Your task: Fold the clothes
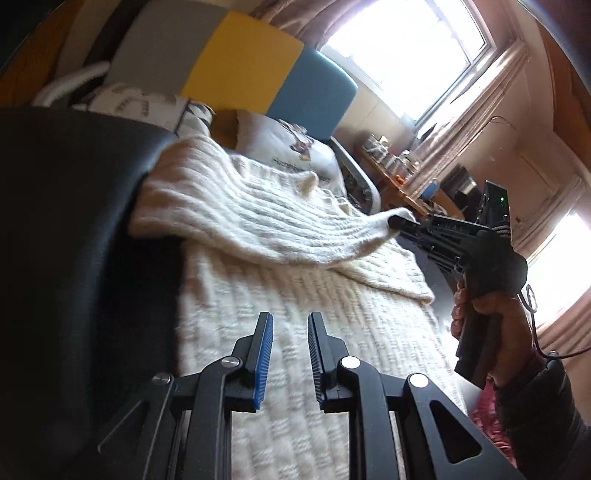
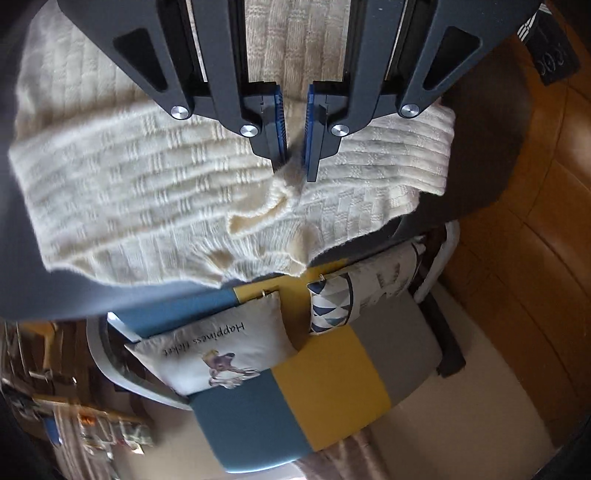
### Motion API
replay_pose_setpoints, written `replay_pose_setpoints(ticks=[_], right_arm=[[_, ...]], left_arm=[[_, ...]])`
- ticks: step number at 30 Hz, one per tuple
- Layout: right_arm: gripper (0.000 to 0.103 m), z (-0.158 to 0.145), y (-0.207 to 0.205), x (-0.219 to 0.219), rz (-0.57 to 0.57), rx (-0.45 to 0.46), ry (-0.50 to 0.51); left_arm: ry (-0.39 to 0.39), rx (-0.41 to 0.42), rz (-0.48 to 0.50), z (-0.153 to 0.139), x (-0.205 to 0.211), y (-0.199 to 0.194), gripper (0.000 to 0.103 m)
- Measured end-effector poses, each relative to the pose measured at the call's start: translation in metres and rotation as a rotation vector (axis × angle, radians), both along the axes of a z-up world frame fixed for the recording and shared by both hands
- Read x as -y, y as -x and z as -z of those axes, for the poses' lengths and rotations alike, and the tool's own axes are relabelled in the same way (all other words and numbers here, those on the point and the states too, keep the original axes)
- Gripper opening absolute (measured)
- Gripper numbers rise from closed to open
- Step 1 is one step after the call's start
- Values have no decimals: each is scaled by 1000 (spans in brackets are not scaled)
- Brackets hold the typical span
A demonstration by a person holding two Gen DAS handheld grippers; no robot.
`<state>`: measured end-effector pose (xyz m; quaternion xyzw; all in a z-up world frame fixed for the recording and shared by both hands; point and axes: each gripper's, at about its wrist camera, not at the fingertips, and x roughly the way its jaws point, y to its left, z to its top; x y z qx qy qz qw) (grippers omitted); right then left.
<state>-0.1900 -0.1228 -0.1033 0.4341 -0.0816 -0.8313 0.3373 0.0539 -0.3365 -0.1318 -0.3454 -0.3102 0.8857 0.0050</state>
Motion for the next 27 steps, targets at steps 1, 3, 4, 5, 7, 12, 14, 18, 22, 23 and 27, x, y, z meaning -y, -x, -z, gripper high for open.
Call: replay_pose_setpoints(ticks=[1,3,4,5,7,12,14,18,22,23,27], right_arm=[[9,-5,1,0,-3,-1,7],[9,-19,1,0,-14,-19,31],[9,-26,1,-1,-21,-30,41],[9,-34,0,0,-29,-43,49],[9,-50,0,5,-48,-71,59],[9,-85,2,17,-92,-133,58],[9,-99,2,20,-107,-155,64],[12,-110,0,17,-189,-118,98],[29,-73,-8,5,-280,74,190],[45,-59,-12,3,-279,114,185],[57,4,-23,-10,-198,262,171]], left_arm=[[-8,-13,19,0,-1,6,18],[-53,-20,37,4,0,18,18],[-78,-18,40,6,2,23,18],[-101,-17,43,9,2,28,18],[-138,0,36,17,5,41,18],[-212,19,-13,30,21,67,18],[-218,34,-34,32,26,75,18],[-234,18,-25,30,26,64,18],[-243,8,-41,28,33,45,18],[-232,12,-48,28,36,43,18],[-144,37,-60,25,39,33,18]])
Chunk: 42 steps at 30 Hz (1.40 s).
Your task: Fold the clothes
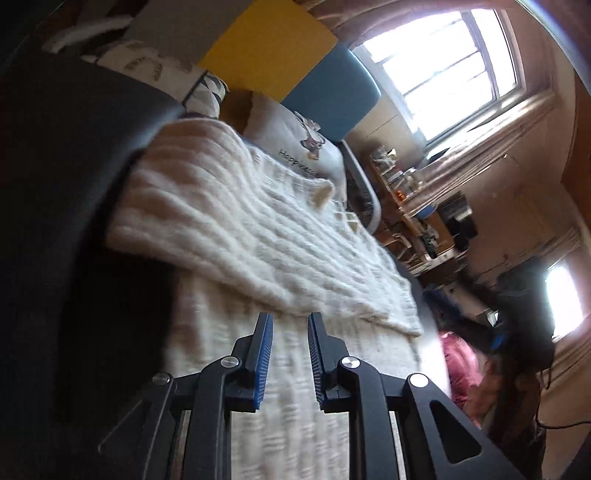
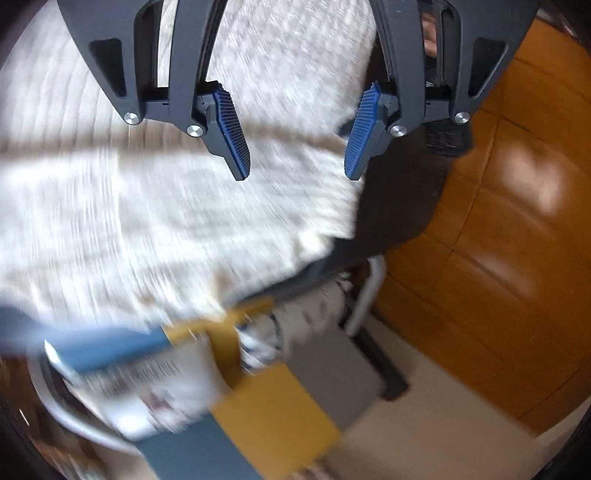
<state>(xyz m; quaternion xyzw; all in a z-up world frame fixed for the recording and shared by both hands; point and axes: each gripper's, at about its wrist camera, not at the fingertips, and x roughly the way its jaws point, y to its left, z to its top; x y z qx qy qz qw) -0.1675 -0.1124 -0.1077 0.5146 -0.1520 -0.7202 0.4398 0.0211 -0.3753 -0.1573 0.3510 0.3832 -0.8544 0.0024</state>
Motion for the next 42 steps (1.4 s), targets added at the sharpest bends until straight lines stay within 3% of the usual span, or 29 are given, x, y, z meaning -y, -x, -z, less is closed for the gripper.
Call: replay_pose_setpoints(ticks=[3,6,11,13,14,15,17,21,23,24,29,36,42], right_arm=[[57,39,3,-15,98,112,34],[57,69,10,-20,165,200,56],[57,88,15,-13,201,194,59],[50,86,15,-9,214,158,63],[31,84,14,-6,215,130,46],[20,82,12,-2,211,105,15],[20,83,11,5,211,81,-16],[21,91,15,8,235,132,23],[18,82,7,14,206,63,-32],[12,76,3,16,194,34,-48],[11,52,2,18,193,-53,-58],[15,74,24,8,260,144,20],[17,80,22,4,291,136,-16]], left_arm=[[52,17,5,-1,-3,-6,18],[56,21,20,2,-5,-10,20],[34,29,15,10,-2,-18,20],[31,36,14,13,-2,-20,20],[29,40,14,13,-2,-20,20],[25,38,17,14,-2,-20,20],[29,35,23,15,-4,-21,20],[35,18,41,11,-9,-22,20],[40,12,54,9,-12,-21,20],[43,9,60,8,-14,-21,20],[46,6,71,6,-20,-21,20],[45,-2,73,2,-20,-28,20],[48,4,76,2,-20,-31,20]])
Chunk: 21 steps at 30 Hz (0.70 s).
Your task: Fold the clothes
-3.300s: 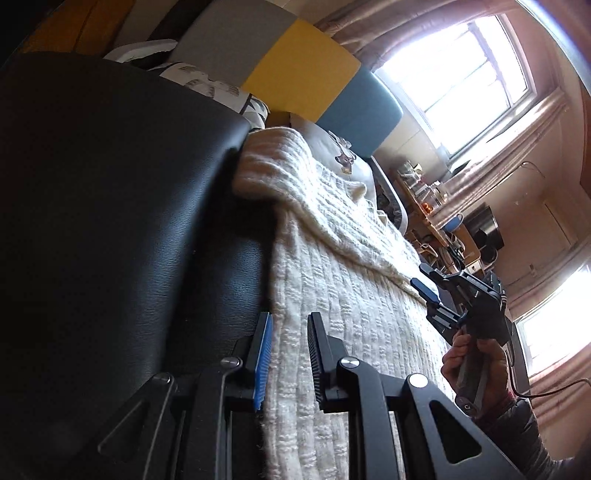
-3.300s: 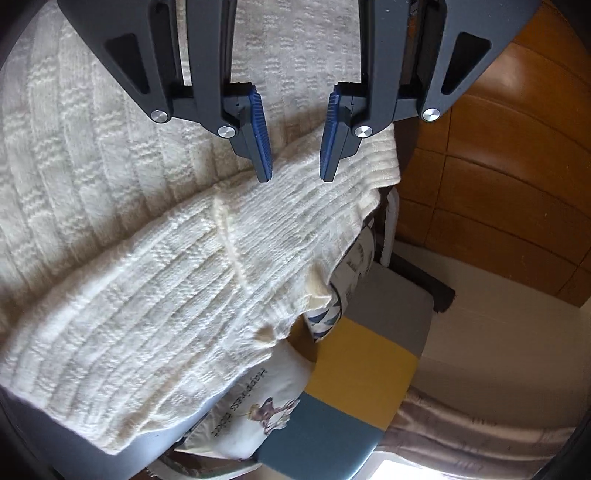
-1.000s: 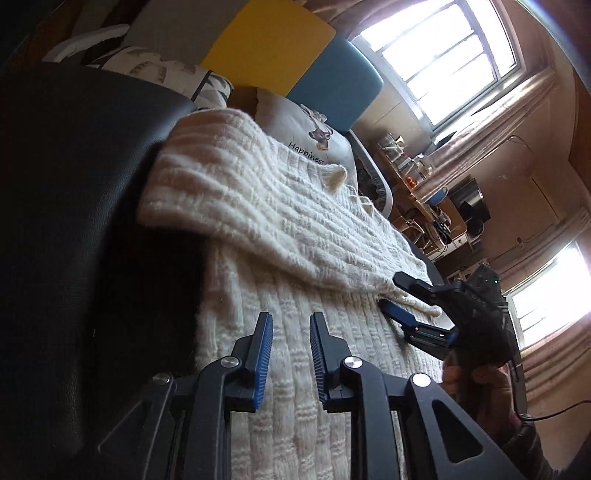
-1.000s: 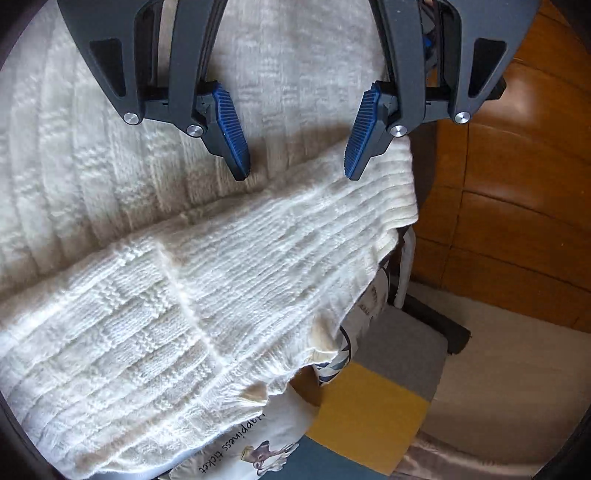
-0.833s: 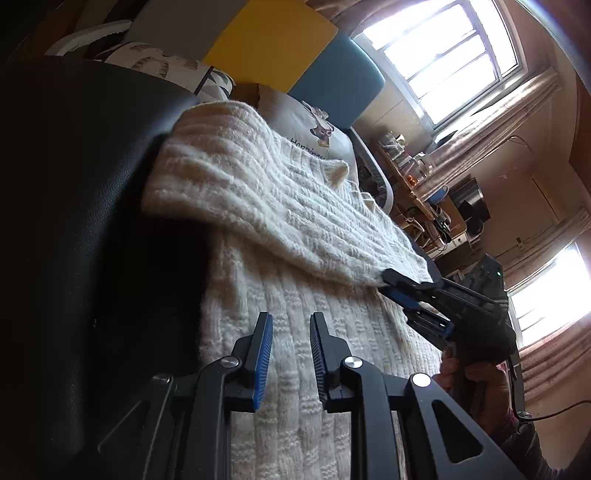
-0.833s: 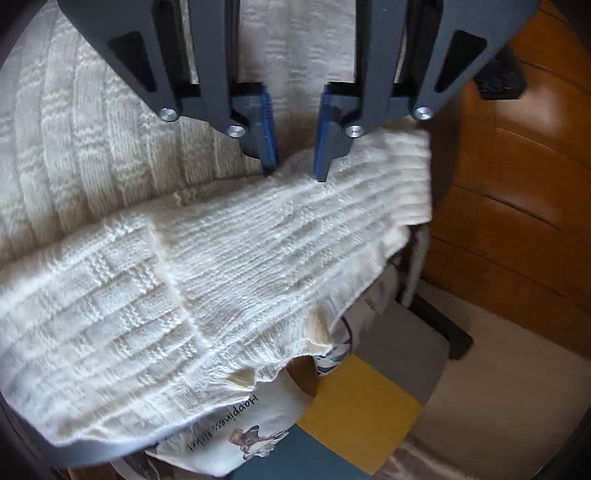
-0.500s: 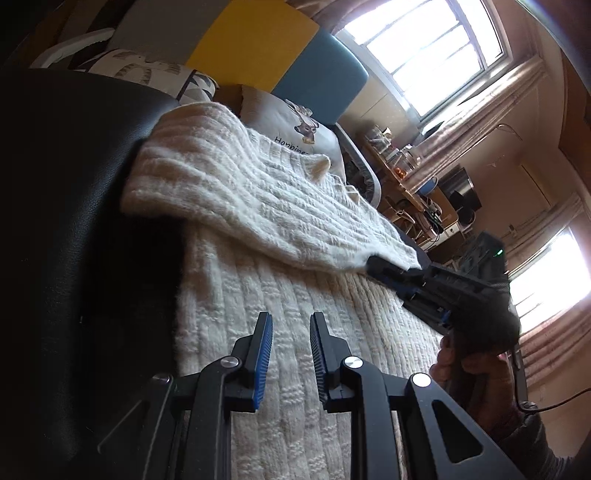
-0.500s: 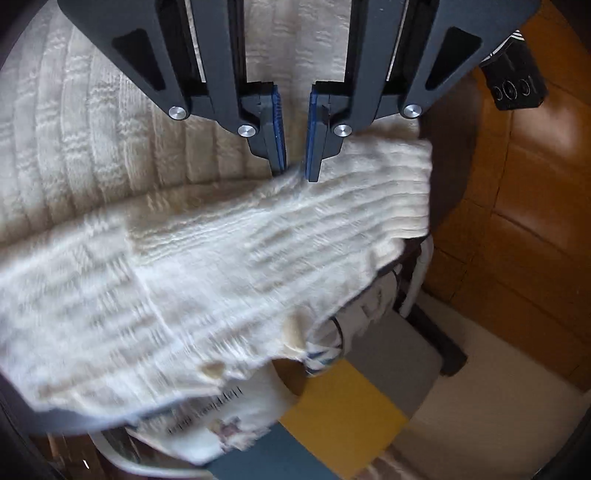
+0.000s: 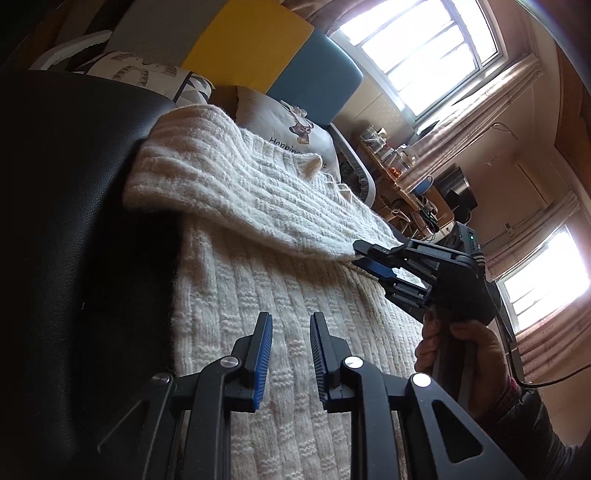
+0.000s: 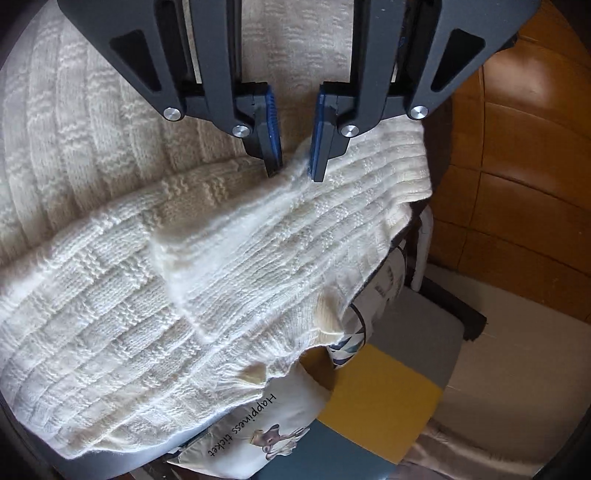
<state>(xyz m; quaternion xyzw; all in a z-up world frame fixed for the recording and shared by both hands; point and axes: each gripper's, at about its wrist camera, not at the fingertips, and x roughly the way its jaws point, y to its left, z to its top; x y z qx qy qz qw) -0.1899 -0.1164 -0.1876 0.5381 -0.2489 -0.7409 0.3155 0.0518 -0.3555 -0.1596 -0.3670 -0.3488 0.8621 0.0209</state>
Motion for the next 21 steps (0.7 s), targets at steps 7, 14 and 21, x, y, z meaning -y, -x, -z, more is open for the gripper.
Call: replay_pose_setpoints(ticks=[7,14,21], right_arm=[[8,-52,-7,21,-91,-232,-68],[8,-122,5,46,-136,-358,0],[8,-185,14,62,-168,-468,55]], left_arm=[[20,-29,13,-7,-6,0,20],[-16,-63,45,-14,-10,31,20],[-37,-28,-64,-8,8,71,20]])
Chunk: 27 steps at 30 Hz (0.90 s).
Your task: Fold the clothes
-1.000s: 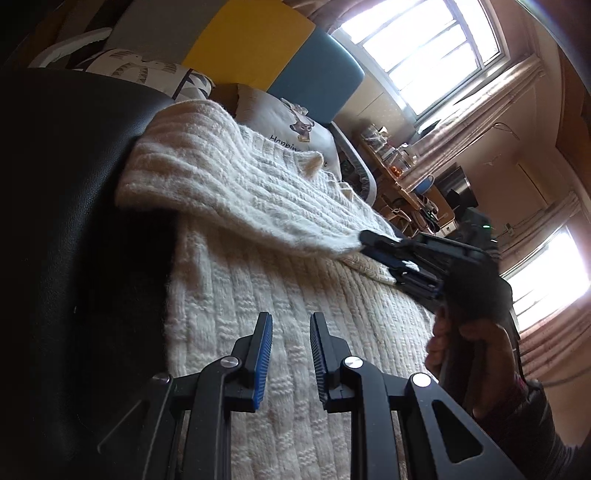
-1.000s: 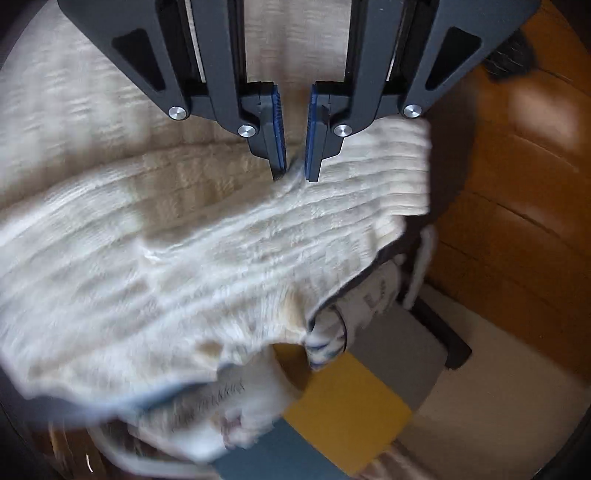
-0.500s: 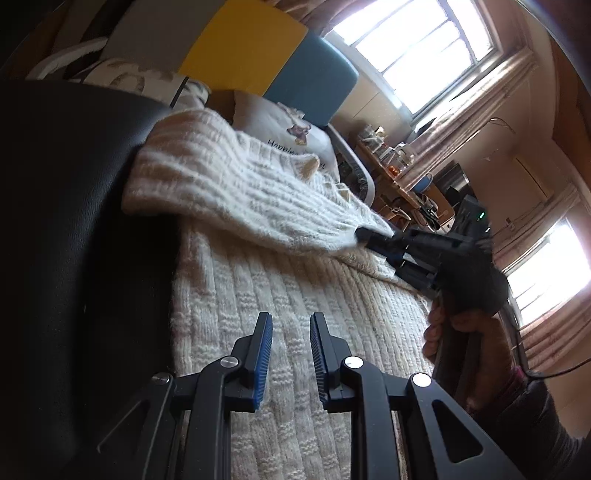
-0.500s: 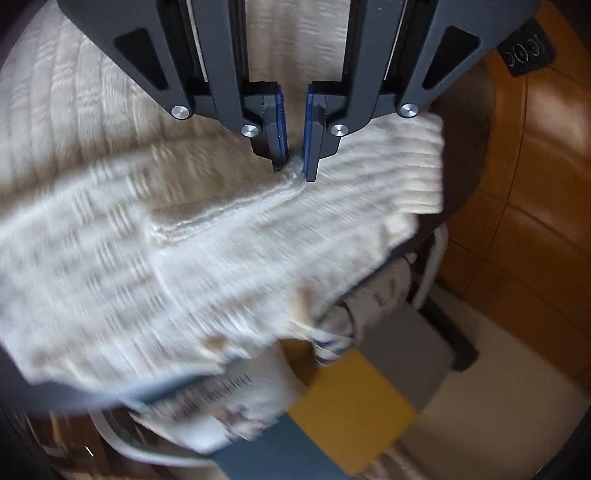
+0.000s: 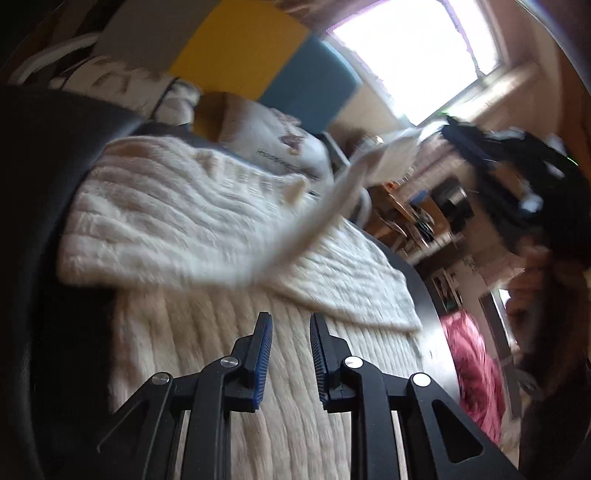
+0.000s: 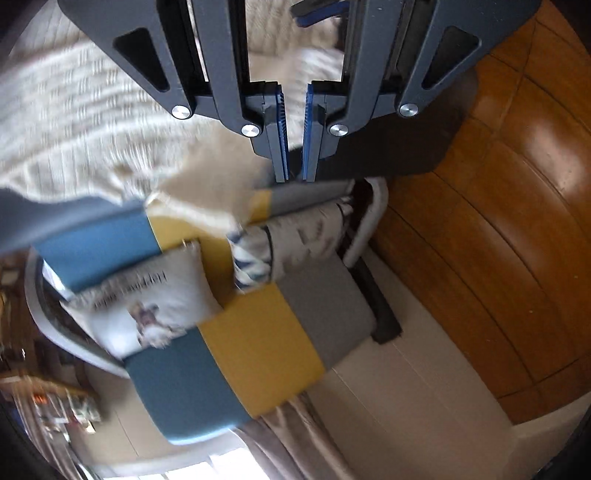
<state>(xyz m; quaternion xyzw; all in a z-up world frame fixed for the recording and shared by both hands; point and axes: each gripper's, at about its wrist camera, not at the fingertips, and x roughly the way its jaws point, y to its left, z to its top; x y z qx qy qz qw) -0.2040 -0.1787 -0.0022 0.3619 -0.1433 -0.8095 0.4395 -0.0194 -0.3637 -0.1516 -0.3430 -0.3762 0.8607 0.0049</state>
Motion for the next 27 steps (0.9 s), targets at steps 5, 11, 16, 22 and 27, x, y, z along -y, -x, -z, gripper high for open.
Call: replay_pose_setpoints(ticks=[5,11,16,22,27], right_arm=[[8,-14,2,-3,-35,-11,8],[53,54,13,-24,2,180,-143],[71,97,16,-11,25,252,-234],[76,110,9,30,49,245,-381],[76,108,13,69,69,145,-540]], left_arm=[[-39,39,-76,8,16,-2,20],[1,59,-49,14,12,-8,20],[5,65,-35,16,9,-16,20],[34,69,-24,14,8,-24,20],[61,55,4,10,4,-34,20]])
